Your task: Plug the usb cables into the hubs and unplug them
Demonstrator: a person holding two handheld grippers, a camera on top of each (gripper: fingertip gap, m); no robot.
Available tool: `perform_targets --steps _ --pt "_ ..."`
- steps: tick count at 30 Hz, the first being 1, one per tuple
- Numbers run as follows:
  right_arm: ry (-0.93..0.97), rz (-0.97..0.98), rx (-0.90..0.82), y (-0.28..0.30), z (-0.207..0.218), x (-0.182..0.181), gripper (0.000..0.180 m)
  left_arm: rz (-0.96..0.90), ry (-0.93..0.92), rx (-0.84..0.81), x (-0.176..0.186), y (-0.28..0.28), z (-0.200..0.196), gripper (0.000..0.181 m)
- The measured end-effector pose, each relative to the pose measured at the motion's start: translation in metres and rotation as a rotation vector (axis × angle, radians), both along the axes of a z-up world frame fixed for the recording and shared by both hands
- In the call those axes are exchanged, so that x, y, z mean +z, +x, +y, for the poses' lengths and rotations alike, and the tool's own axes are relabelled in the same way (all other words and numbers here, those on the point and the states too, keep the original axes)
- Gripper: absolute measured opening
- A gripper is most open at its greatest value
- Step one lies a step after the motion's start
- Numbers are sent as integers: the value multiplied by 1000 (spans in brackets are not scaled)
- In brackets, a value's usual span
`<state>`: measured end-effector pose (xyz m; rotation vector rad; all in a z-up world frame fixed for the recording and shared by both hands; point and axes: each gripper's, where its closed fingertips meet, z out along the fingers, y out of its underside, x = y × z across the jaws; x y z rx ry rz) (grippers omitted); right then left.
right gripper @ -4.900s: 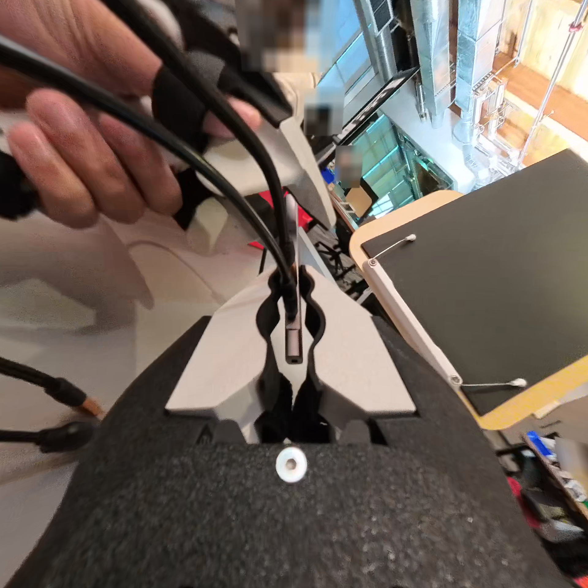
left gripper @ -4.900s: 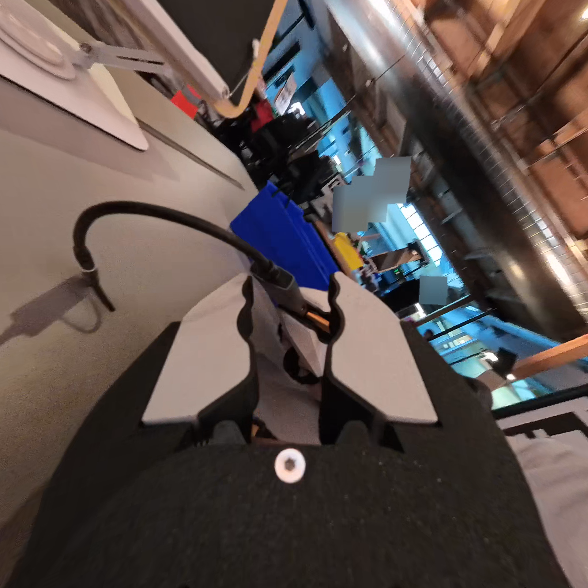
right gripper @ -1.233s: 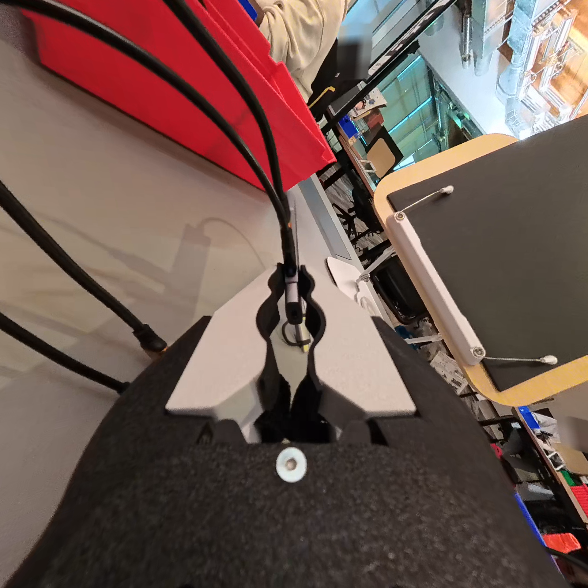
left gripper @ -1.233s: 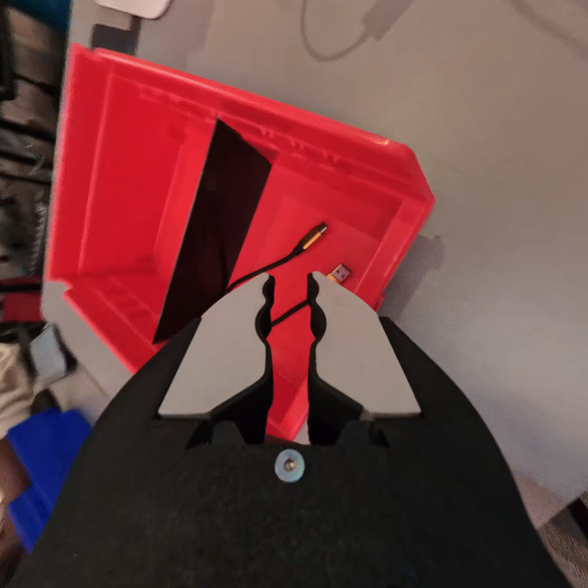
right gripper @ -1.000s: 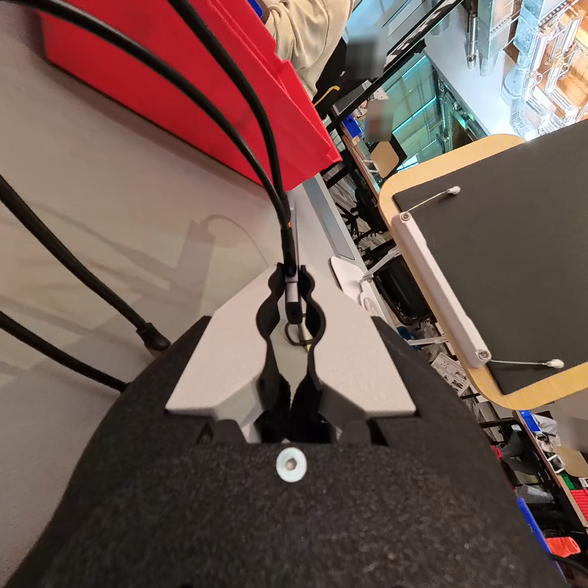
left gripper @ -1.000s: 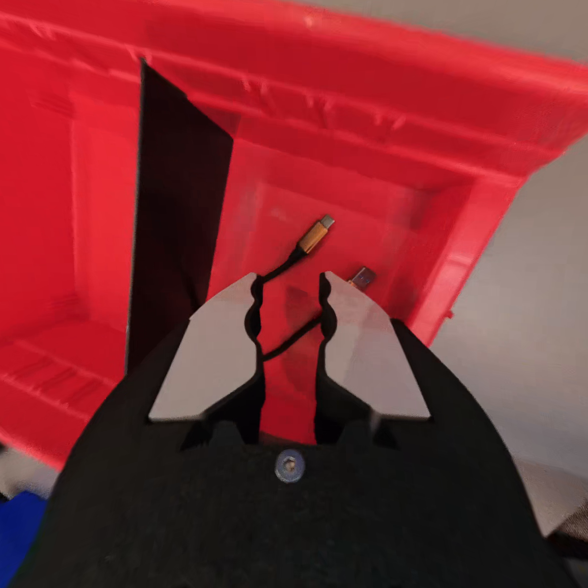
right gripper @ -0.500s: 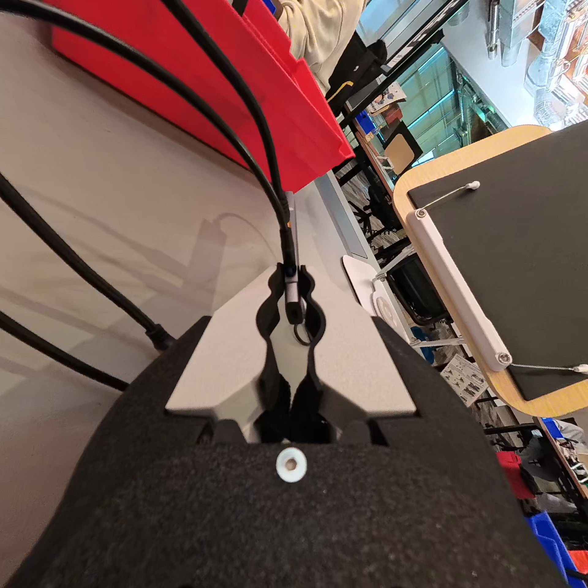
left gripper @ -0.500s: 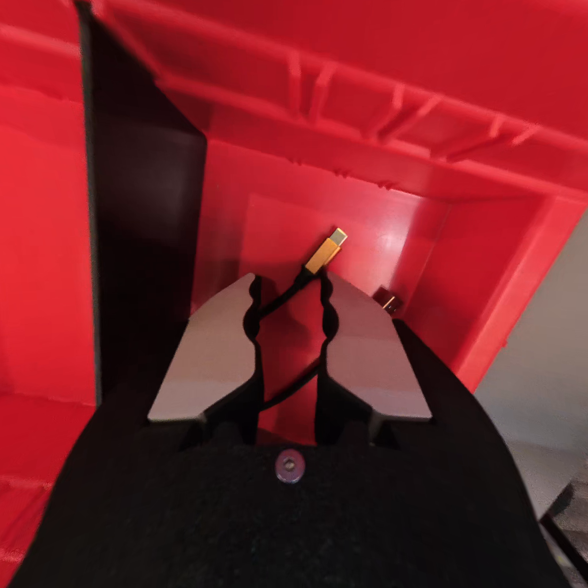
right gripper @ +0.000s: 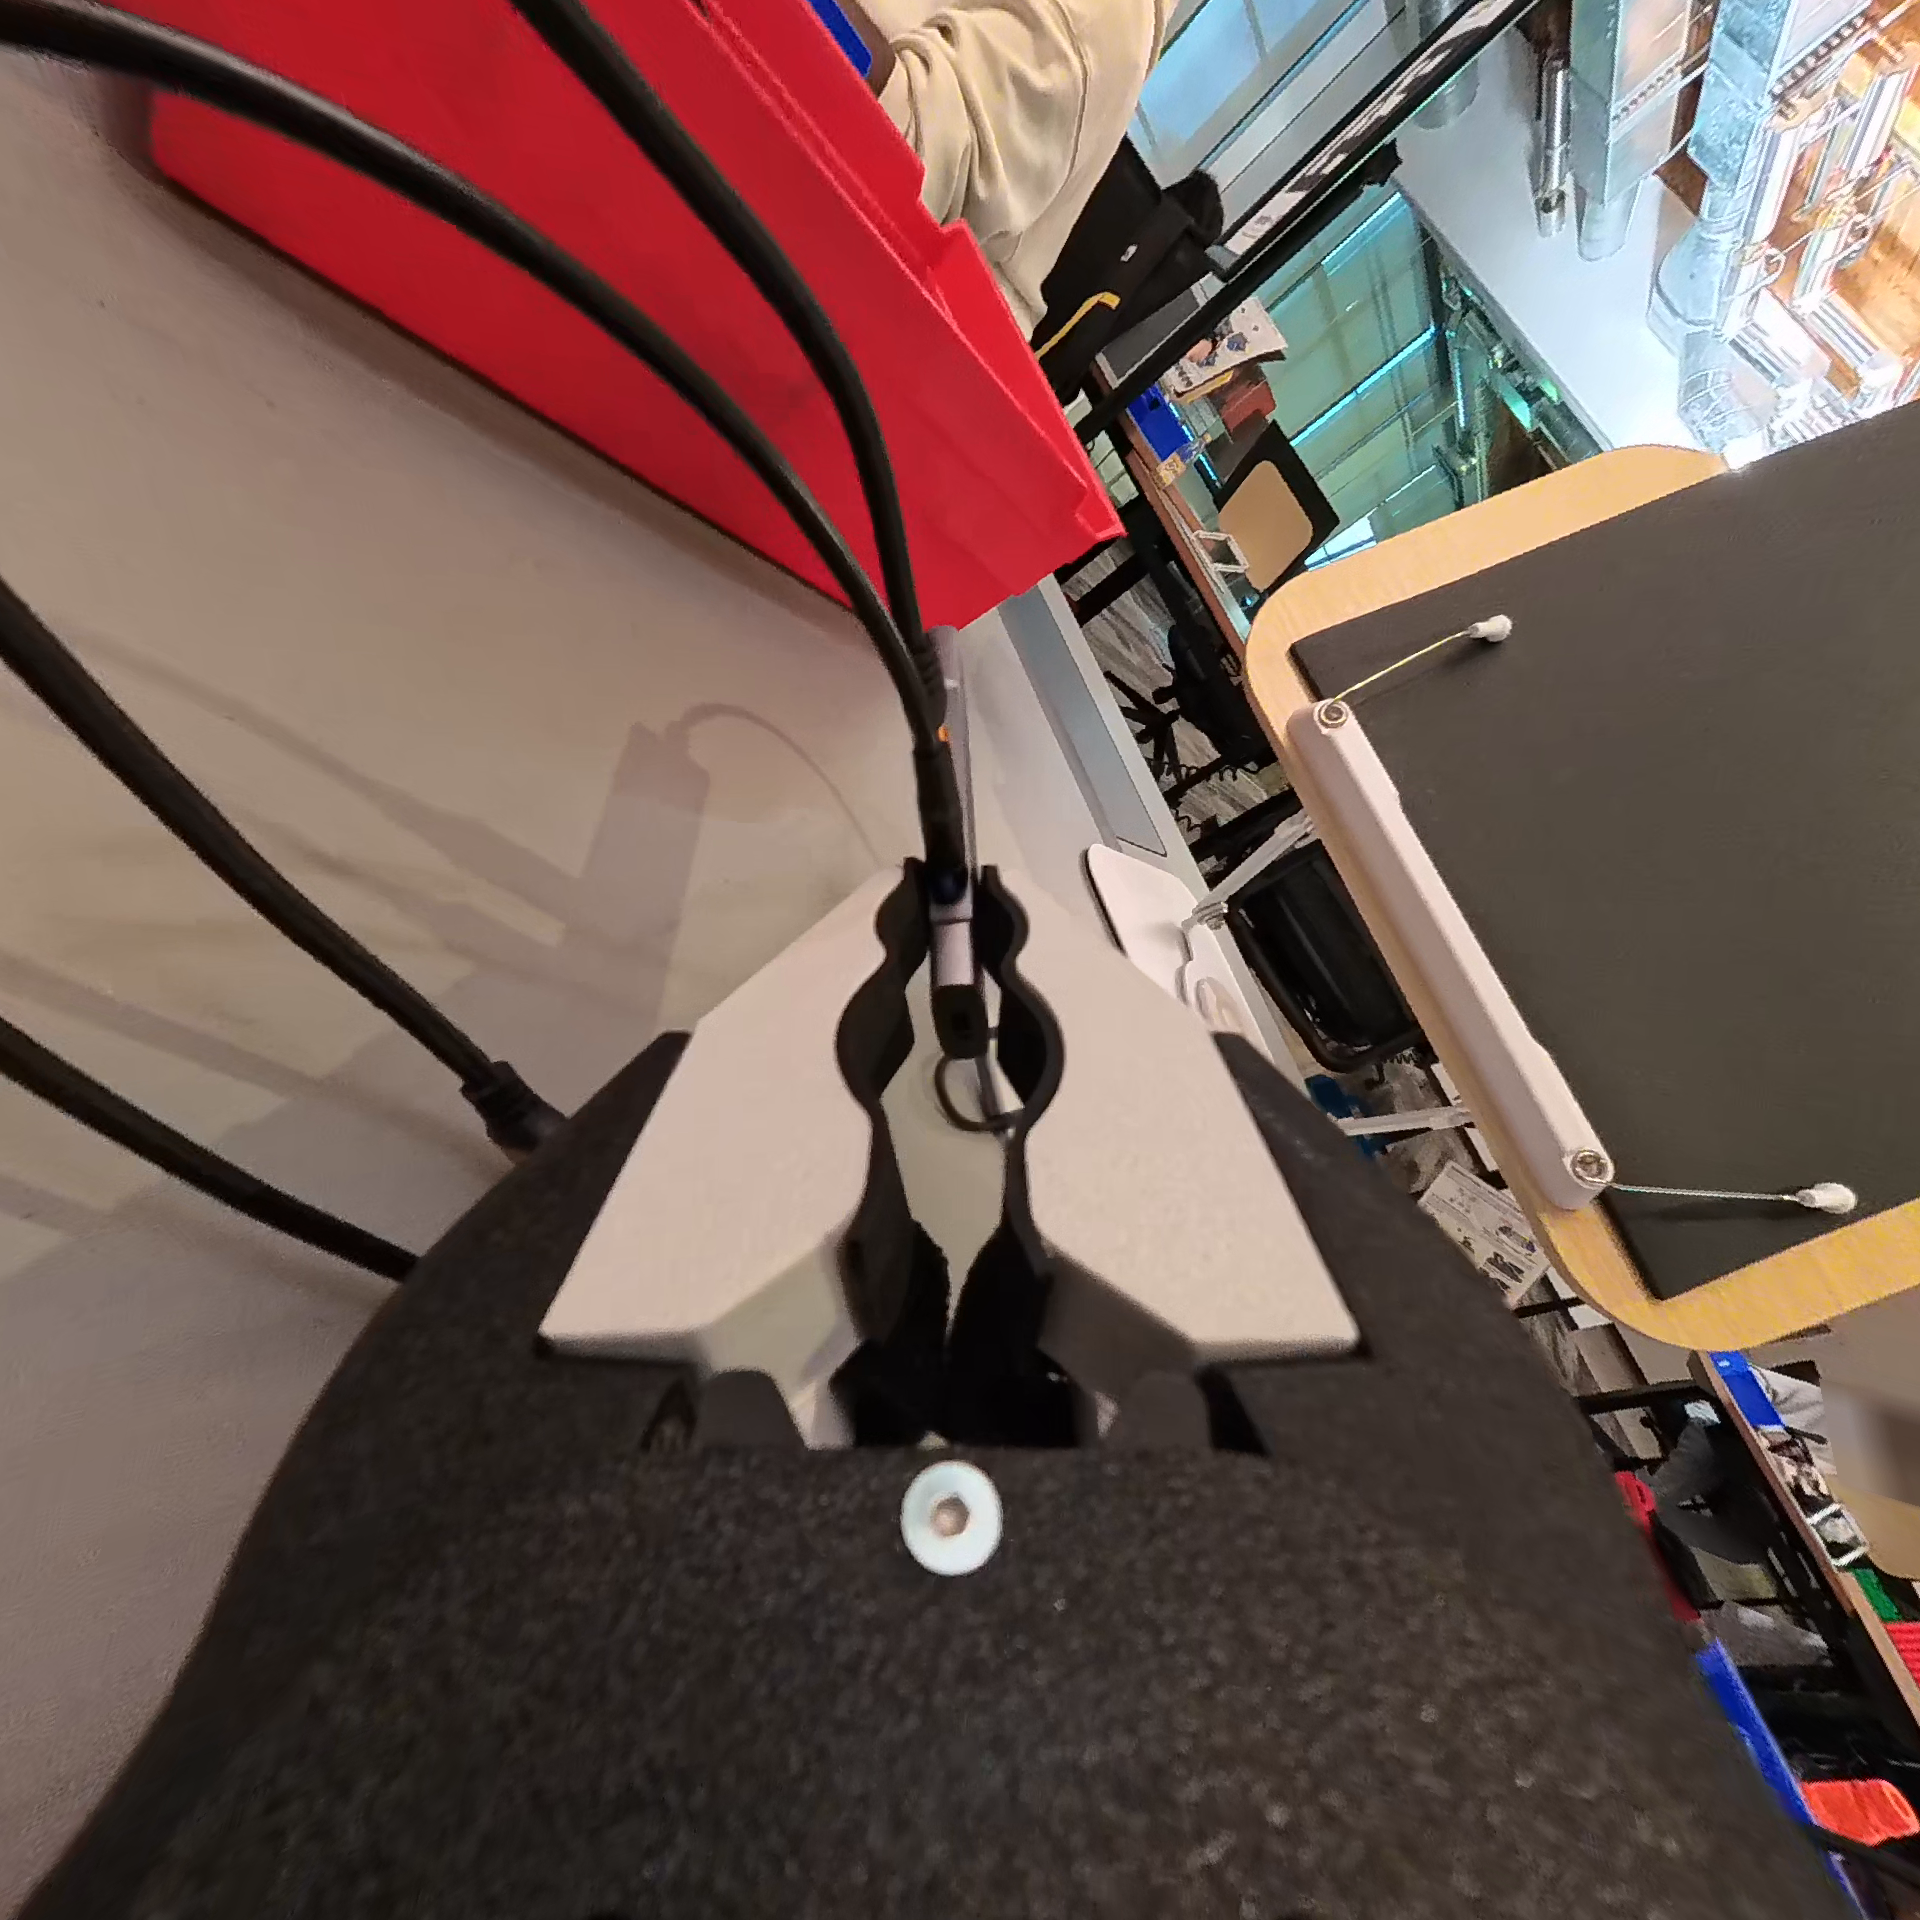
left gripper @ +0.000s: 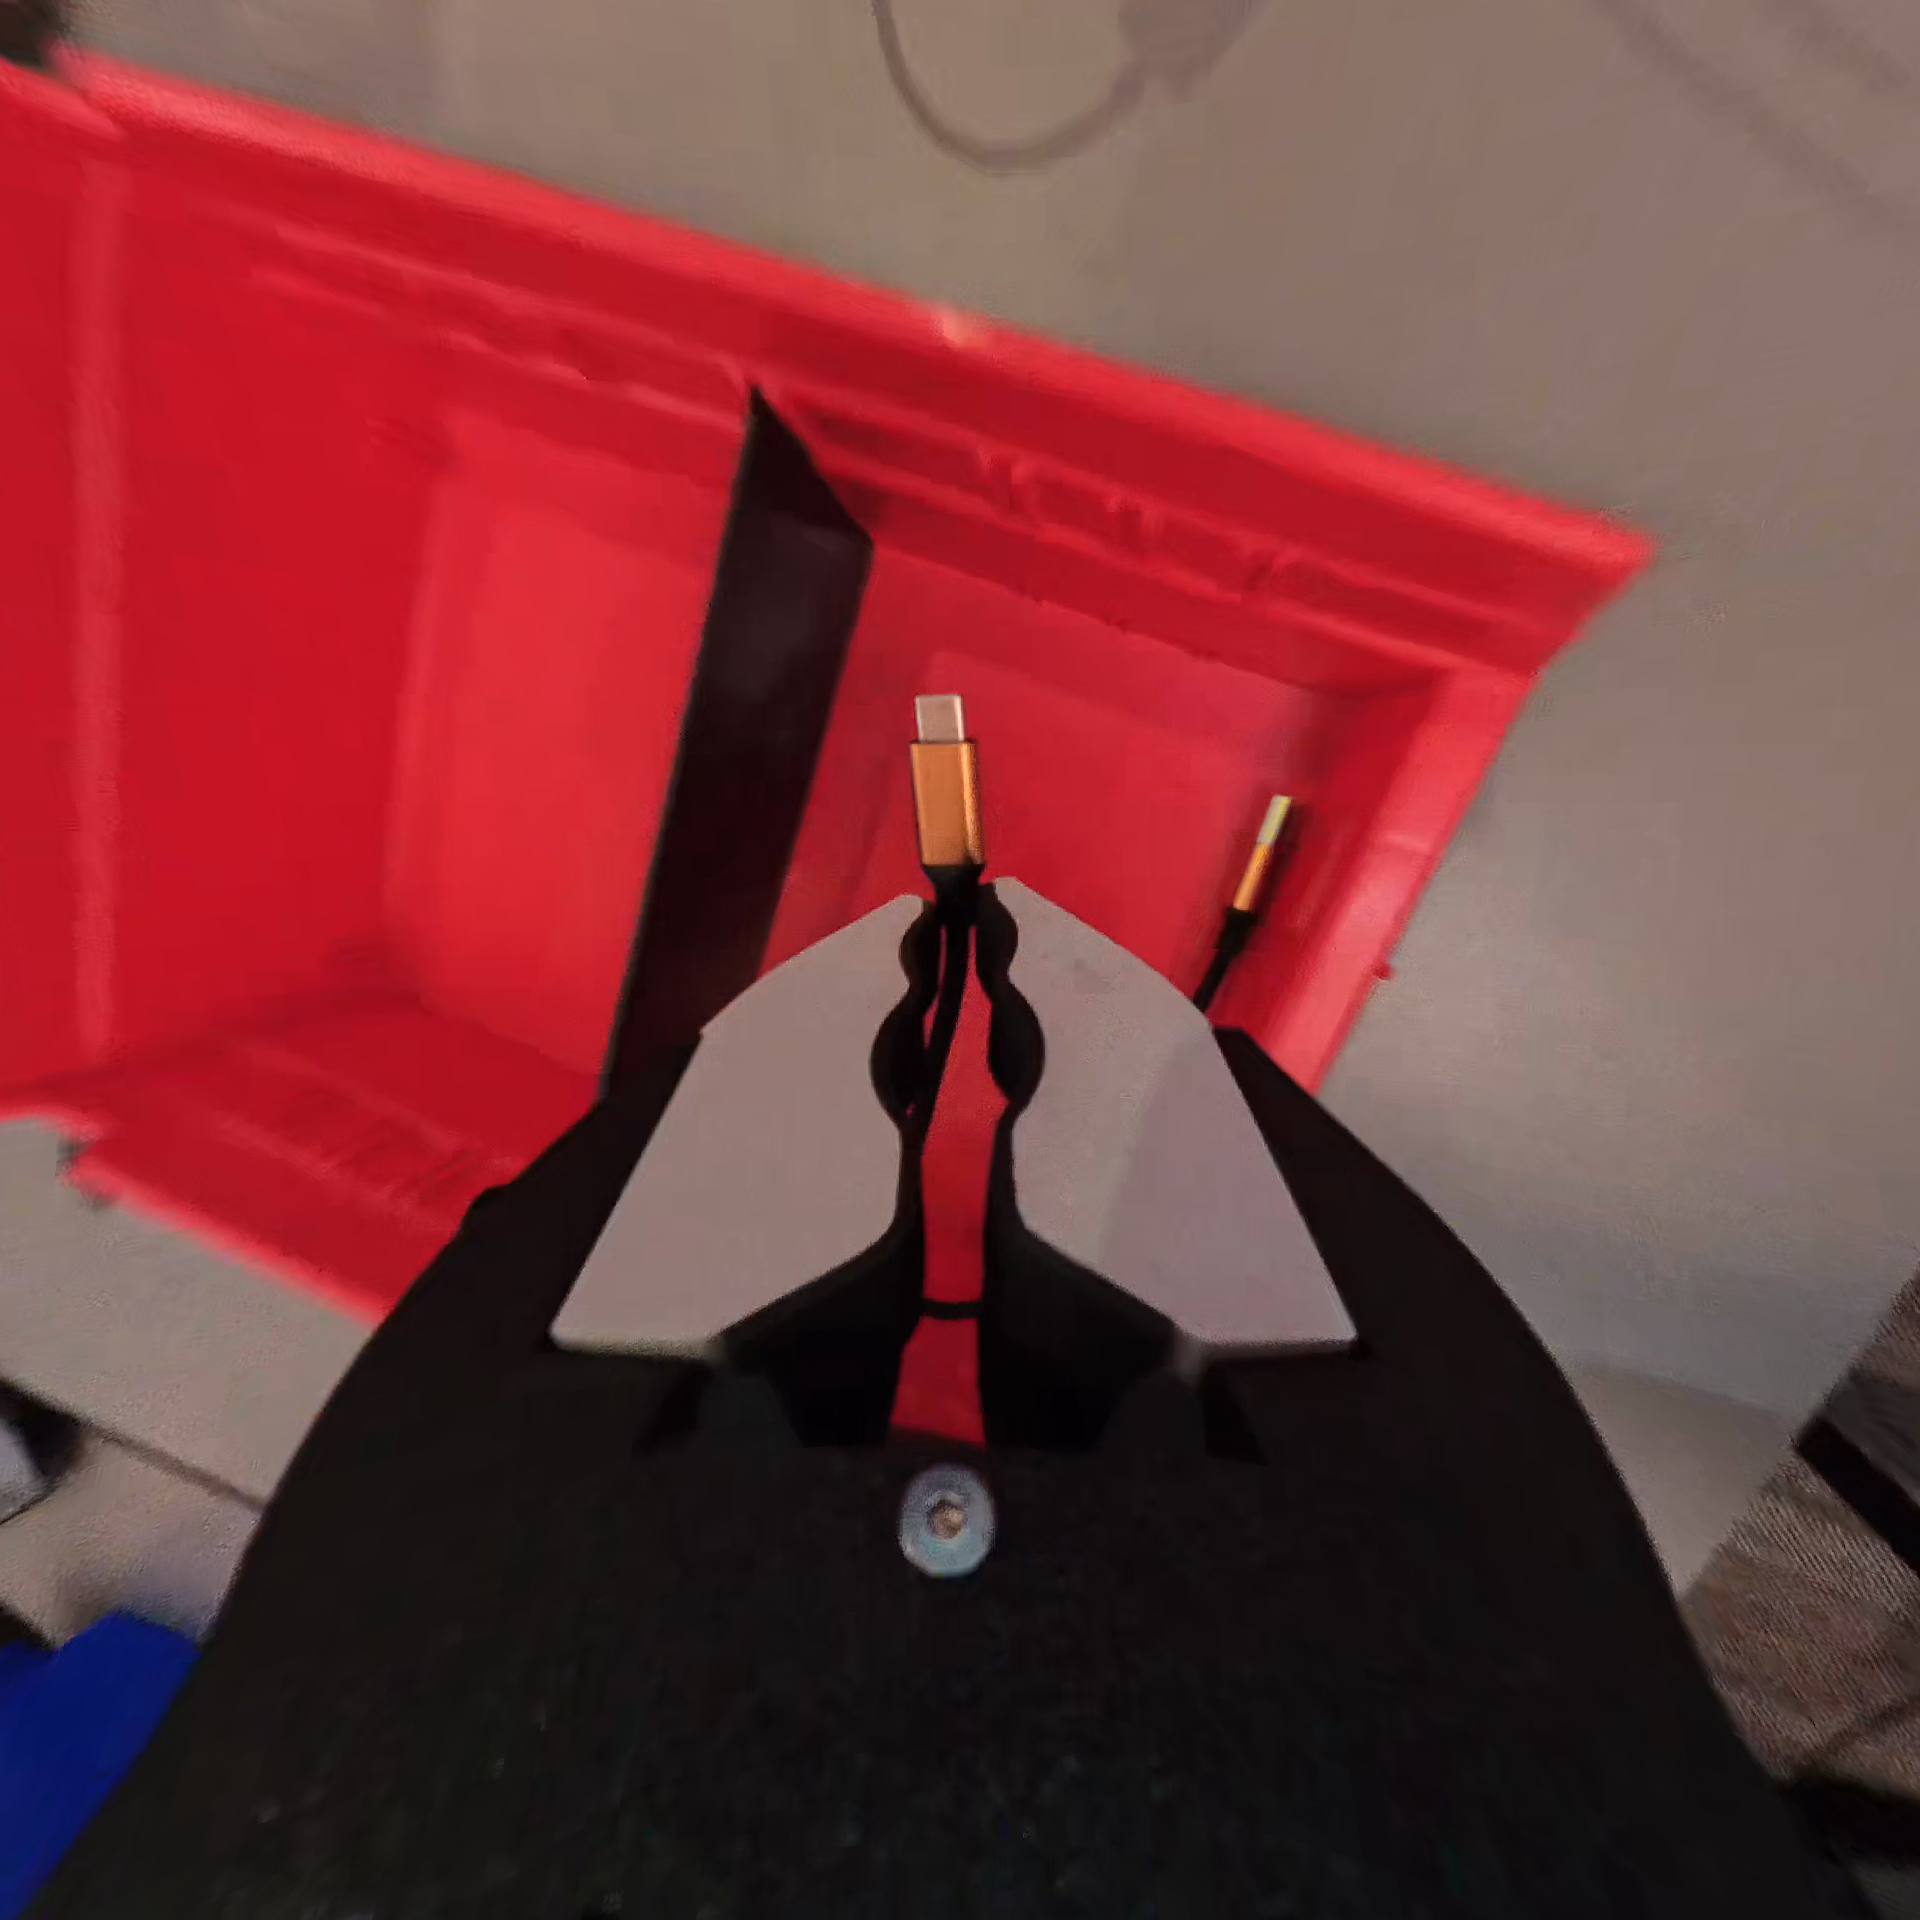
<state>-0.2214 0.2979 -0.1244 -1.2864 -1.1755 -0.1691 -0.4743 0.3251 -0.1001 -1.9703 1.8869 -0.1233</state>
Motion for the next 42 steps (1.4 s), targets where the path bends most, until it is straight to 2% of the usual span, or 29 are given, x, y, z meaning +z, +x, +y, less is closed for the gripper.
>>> perform_targets --steps 3,6,8,10,13,15,17,19,21,23,30,35,42 --pt "22 -8 -6 1 0 3 8 -68 63 -25 66 3 -30 6" --pt "41 -13 -10 0 -1 5 8 -132 110 -114 128 24 -80 6" --pt "52 -18 -9 -1 -3 7 8 -174 136 -205 158 47 -119 6" --pt "61 -21 -4 -2 -5 9 8 -208 146 -296 171 75 -154 6" --pt "72 -29 -1 -3 -6 10 8 -213 99 -353 150 113 -183 6" --pt "78 -40 0 -3 -6 10 8 -177 42 -282 108 131 -175 6" --pt "81 -53 1 -3 -6 9 8 -100 43 -128 59 138 -144 6" --pt "85 -67 0 -3 -6 8 8 -81 68 65 25 143 -106 6" --pt "99 -96 0 -3 -6 7 8 -67 97 216 2 147 -74 6" --pt "132 -151 -7 -5 -7 5 8 -59 89 256 -12 158 -60 6" --pt "284 -404 -87 -7 -5 2 8 34 -7 251 -40 187 -48 6" --pt "304 -478 -103 -8 -6 -3 8 59 -15 268 -49 190 -40 6" --pt "279 -479 -115 -8 -3 -7 8 40 -31 280 -51 192 -42 6"
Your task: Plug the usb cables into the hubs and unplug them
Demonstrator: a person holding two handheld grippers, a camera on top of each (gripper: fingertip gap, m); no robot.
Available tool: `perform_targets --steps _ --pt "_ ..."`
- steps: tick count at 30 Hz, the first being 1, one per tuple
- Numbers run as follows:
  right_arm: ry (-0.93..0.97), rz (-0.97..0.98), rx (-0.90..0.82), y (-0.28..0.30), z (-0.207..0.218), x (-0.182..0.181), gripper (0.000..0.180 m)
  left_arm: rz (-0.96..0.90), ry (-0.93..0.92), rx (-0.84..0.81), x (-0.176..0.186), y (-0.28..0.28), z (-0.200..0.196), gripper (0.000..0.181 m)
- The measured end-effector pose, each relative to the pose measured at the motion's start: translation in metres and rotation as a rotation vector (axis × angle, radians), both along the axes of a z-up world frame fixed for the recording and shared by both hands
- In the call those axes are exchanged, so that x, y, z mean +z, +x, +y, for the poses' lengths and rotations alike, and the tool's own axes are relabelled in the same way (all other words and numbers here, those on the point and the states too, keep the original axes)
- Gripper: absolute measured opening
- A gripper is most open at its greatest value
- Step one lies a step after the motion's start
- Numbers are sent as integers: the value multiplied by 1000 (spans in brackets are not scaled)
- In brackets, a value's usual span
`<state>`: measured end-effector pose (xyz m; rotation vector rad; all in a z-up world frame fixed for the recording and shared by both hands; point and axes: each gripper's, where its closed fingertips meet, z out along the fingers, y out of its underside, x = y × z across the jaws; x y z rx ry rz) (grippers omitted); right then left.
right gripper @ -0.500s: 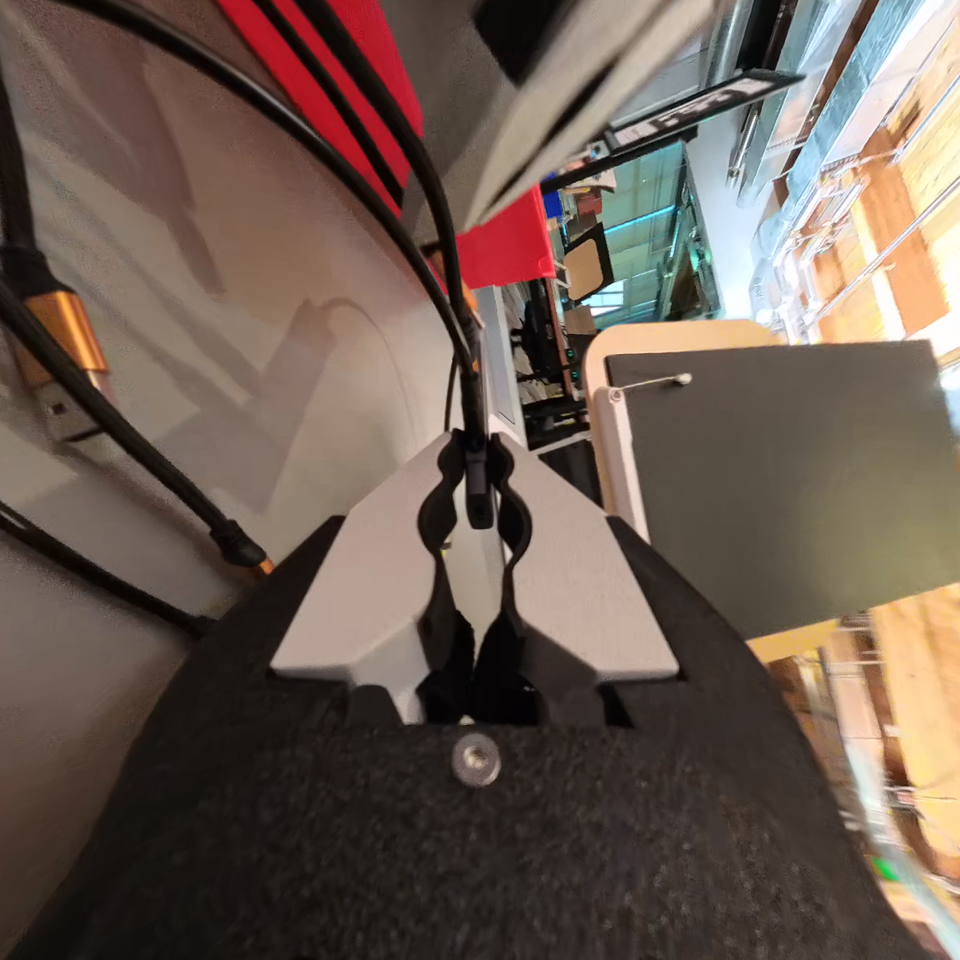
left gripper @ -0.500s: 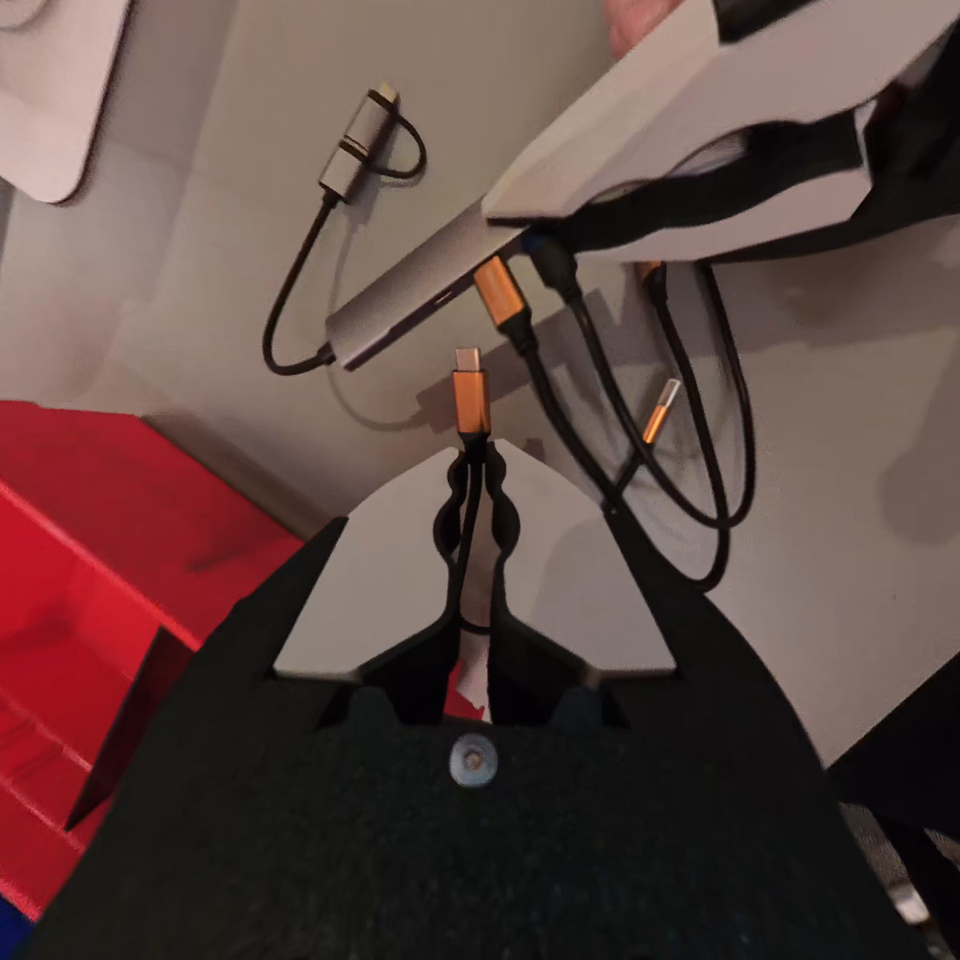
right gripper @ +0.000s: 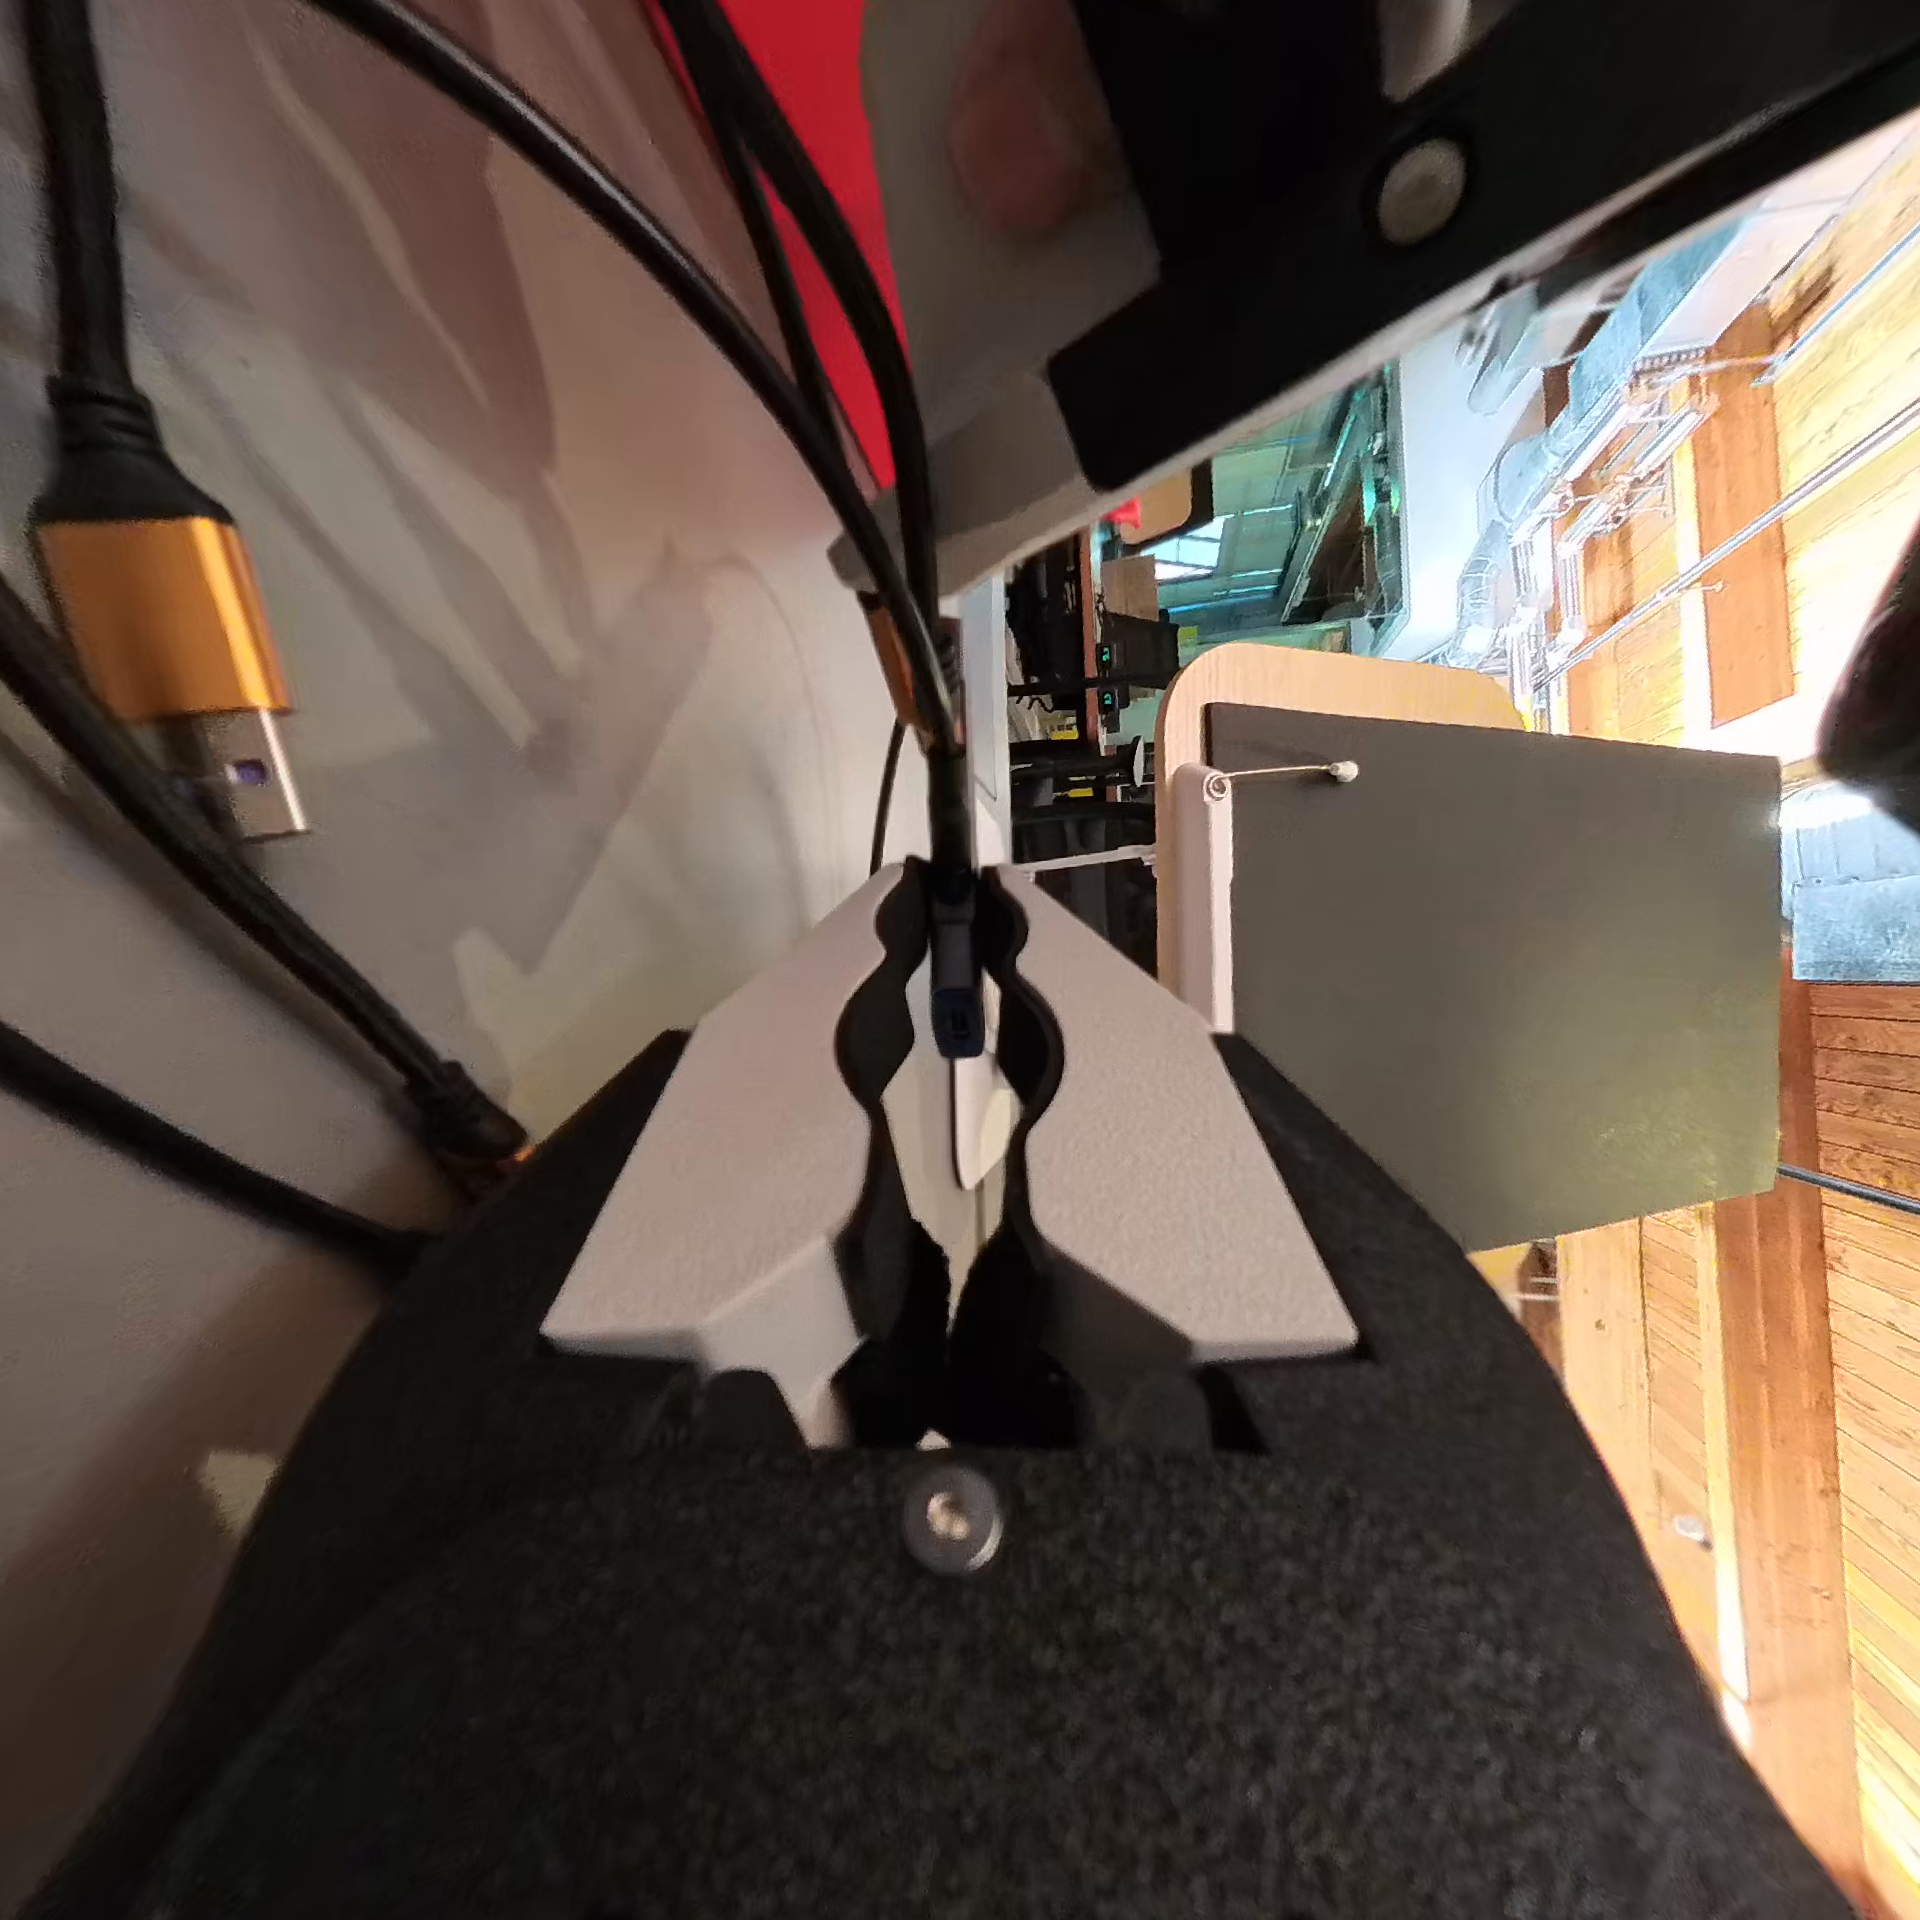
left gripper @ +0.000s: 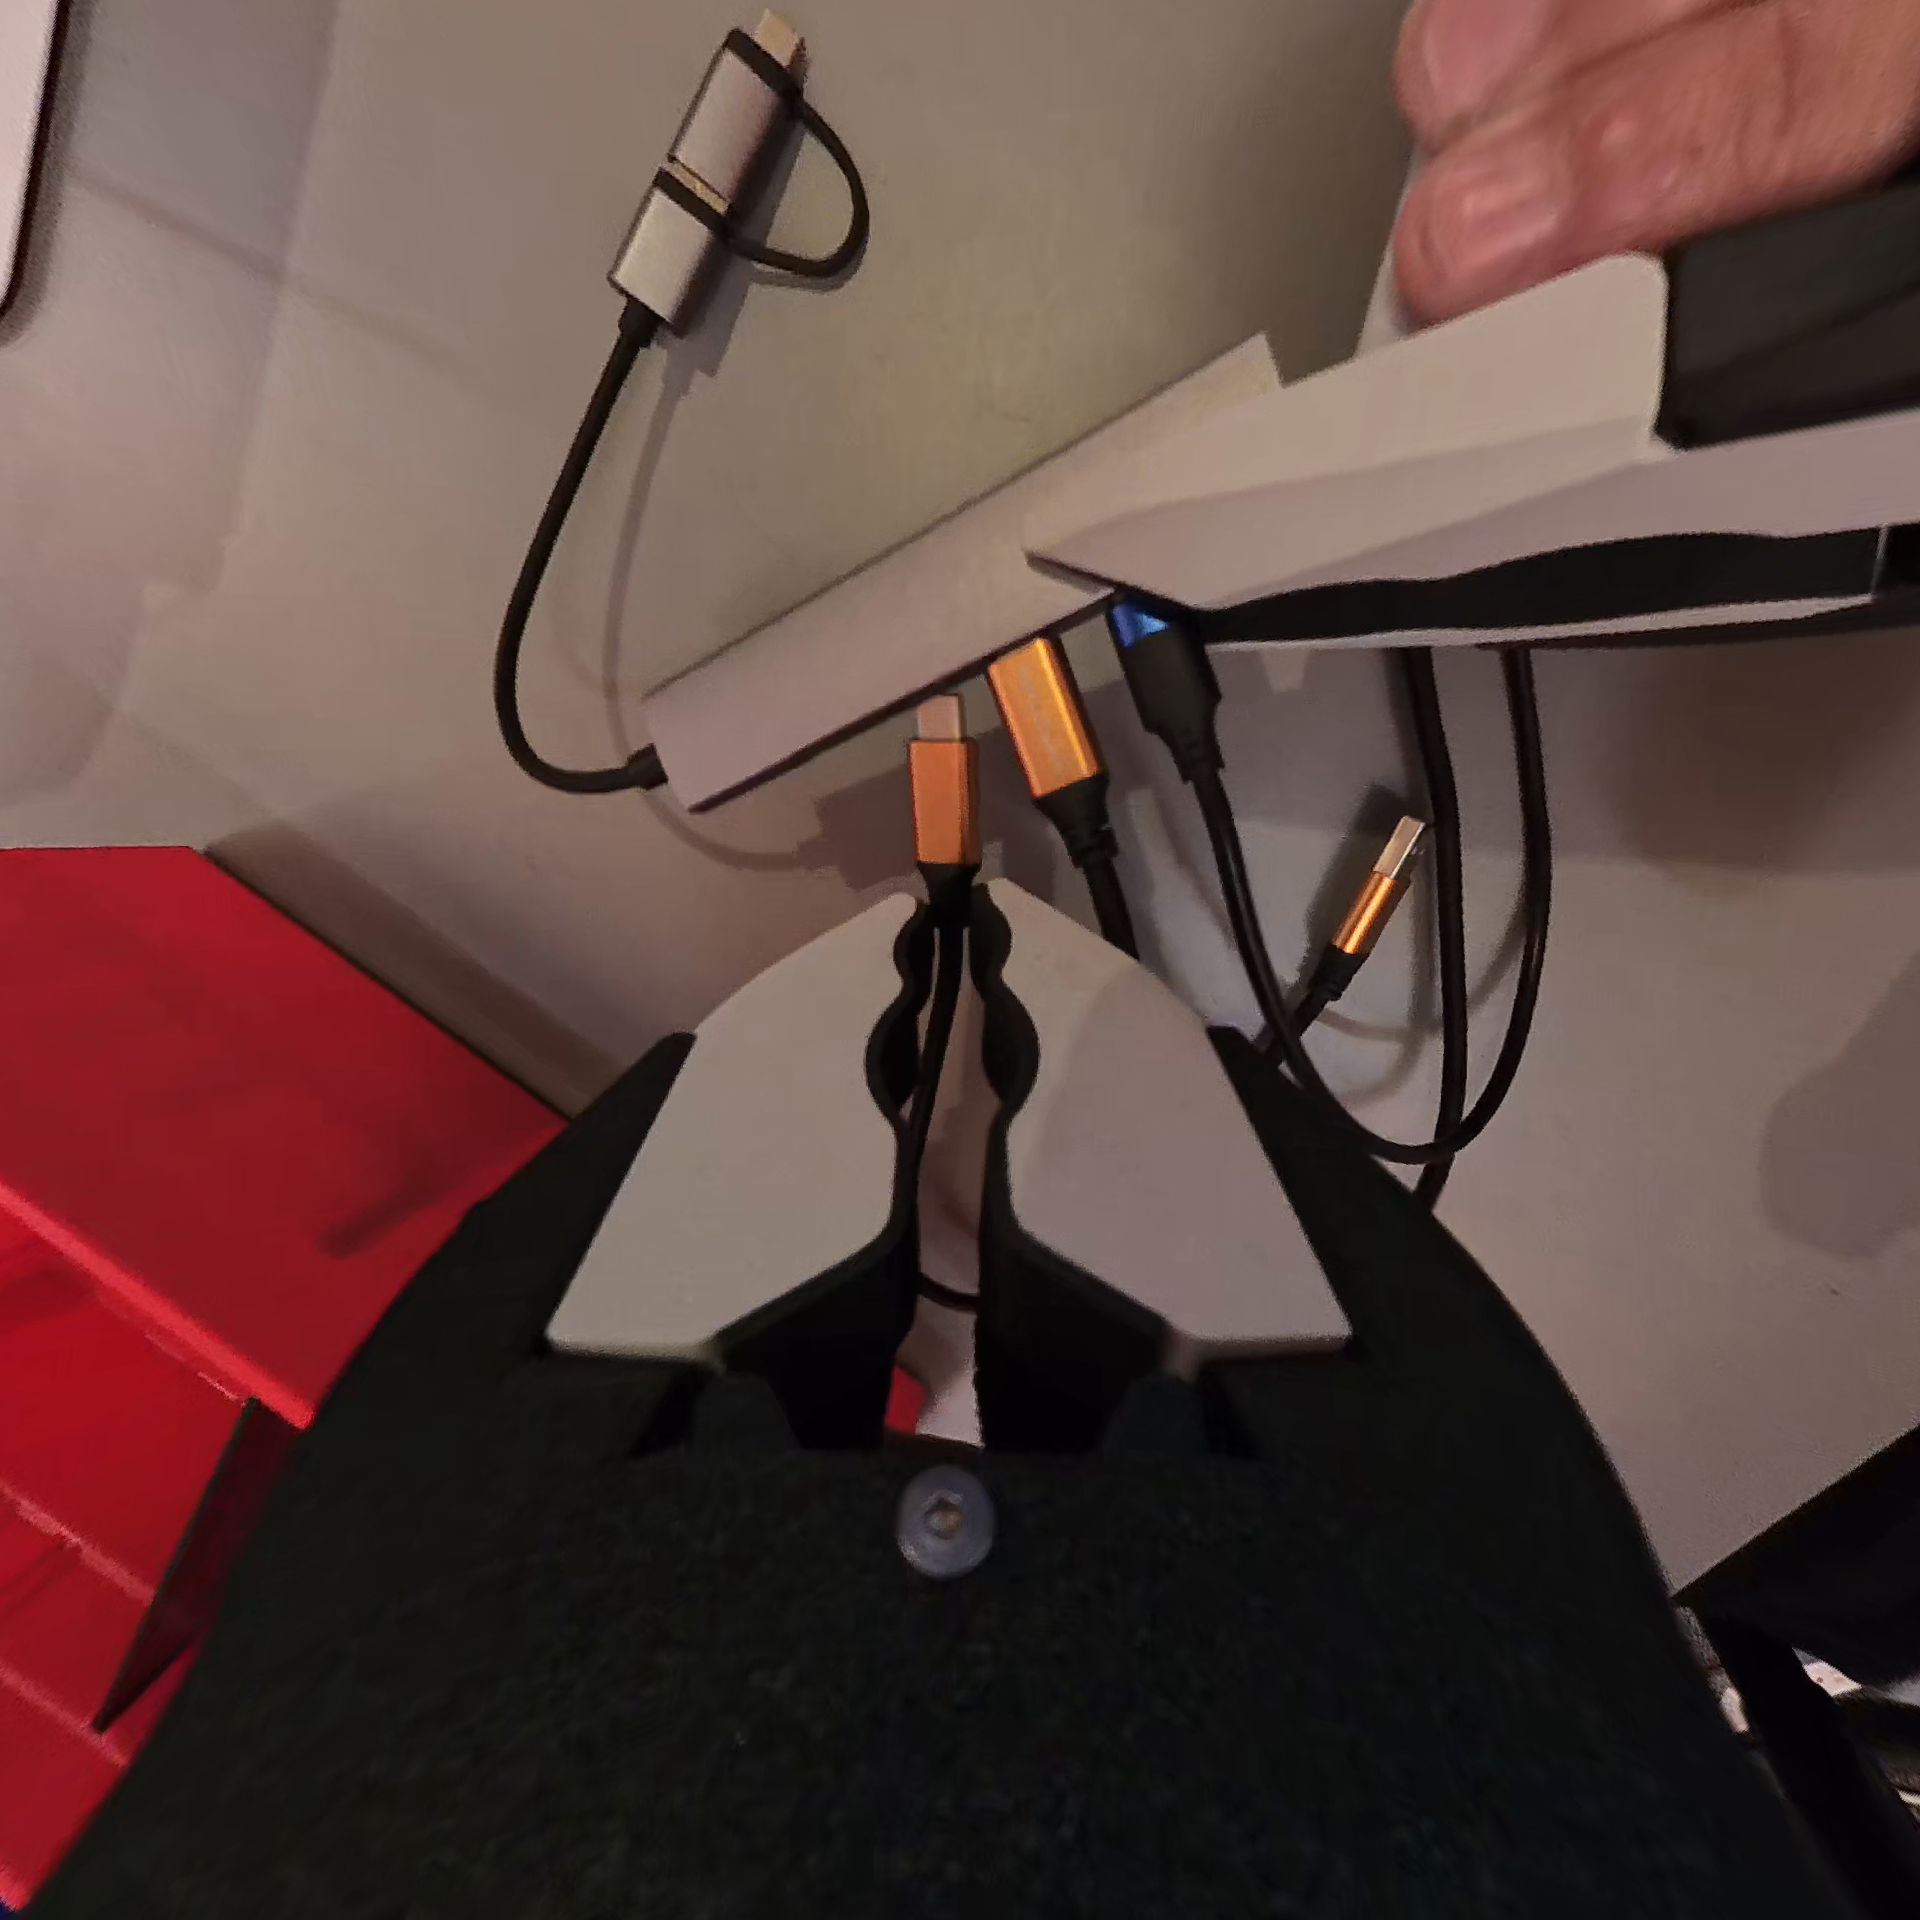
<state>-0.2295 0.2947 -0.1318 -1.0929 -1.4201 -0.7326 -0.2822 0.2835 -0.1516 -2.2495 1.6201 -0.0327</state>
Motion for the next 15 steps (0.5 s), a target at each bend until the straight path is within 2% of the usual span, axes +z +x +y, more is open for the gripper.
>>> perform_targets --steps 15 --pt "-17 -10 12 -4 -2 -6 8 -5 -34 3 -3 -4 -1 6"
